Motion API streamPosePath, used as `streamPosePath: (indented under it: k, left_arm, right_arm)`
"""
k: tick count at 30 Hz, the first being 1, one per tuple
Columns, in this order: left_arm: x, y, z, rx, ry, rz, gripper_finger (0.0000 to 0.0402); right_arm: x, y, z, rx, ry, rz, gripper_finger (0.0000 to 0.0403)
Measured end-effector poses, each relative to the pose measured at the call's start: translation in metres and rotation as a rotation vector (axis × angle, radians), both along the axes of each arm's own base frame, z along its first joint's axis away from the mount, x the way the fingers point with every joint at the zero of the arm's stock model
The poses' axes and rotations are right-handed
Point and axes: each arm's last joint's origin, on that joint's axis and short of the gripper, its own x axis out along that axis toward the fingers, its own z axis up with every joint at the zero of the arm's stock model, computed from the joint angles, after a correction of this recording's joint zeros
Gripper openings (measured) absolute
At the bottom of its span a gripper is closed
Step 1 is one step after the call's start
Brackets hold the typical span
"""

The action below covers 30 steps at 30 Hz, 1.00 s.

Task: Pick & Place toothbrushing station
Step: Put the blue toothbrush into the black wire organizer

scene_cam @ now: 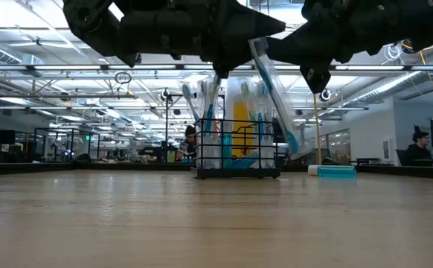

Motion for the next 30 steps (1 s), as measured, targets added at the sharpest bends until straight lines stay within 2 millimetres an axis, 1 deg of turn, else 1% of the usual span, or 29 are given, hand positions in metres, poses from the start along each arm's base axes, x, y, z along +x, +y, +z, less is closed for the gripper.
streamPosePath:
  k: [3, 6, 13, 18, 21, 24, 26, 28, 30]
  left_arm:
    - [0.000, 0.002, 0.000, -0.001, 0.002, 0.010, 0.0144]
    - [0.001, 0.005, 0.001, -0.008, 0.001, 0.018, 0.0104]
    - [0.001, 0.010, 0.001, -0.064, 0.005, 0.032, 0.0033]
    - [0.001, 0.010, 0.002, -0.065, 0.005, 0.035, 0.0028]
    - [0.001, 0.011, 0.001, -0.075, 0.020, 0.040, 0.0036]
    - [0.001, 0.013, 0.000, -0.074, 0.030, 0.044, 0.0044]
    - [0.001, 0.015, -0.001, -0.074, 0.045, 0.046, 0.0036]
    - [-0.001, 0.019, 0.002, -0.069, 0.068, 0.052, 0.0027]
    - [-0.005, 0.022, 0.008, -0.047, 0.094, 0.057, 0.0027]
  right_arm:
    - [0.000, 0.000, 0.001, -0.004, -0.012, 0.002, 0.0000]
    - [0.000, 0.000, 0.001, -0.013, -0.016, 0.004, 0.0000]
    - [0.000, -0.001, 0.001, -0.032, -0.017, -0.030, 0.0000]
    - [0.000, -0.002, 0.001, -0.018, -0.017, -0.058, 0.0001]
    - [0.000, -0.002, 0.000, 0.011, -0.011, -0.091, 0.0014]
    - [0.000, -0.003, -0.001, 0.006, 0.000, -0.091, 0.0038]
    - [0.000, -0.003, -0.001, 0.003, 0.010, -0.089, 0.0059]
    - [-0.002, -0.004, 0.001, -0.006, 0.007, -0.092, 0.0082]
    - [-0.003, -0.006, 0.005, -0.036, -0.010, -0.104, 0.0106]
